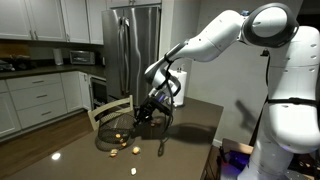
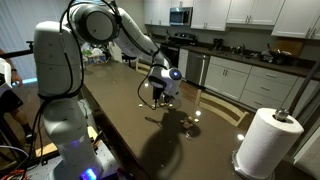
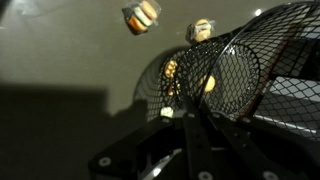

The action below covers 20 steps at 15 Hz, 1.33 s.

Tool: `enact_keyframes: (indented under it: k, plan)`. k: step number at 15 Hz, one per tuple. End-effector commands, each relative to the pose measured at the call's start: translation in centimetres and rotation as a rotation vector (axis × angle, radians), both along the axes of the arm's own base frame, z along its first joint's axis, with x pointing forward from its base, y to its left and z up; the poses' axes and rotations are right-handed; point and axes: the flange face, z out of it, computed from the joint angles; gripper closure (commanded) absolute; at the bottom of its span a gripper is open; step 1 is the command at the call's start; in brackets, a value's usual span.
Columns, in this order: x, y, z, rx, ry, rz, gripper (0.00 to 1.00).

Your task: Pick up the black basket then place it down again

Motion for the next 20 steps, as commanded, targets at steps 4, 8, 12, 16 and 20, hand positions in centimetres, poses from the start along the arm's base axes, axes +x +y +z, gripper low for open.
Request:
enact_keyframes:
  k: [4, 8, 12, 16, 20]
  plan:
    - [3.5, 6.0, 4.7, -0.016, 0.006, -0.18, 0.96]
    - [4.4, 6.6, 6.1, -0.008, 0.062, -0.266, 0.96]
    - [3.9, 6.0, 5.9, 0.021, 0.148, -0.398, 0.96]
    - [3.2, 5.8, 5.7, 0.04, 0.214, -0.548, 0.96]
    - [2.7, 6.3, 5.6, 0.015, 0.242, -0.678, 0.96]
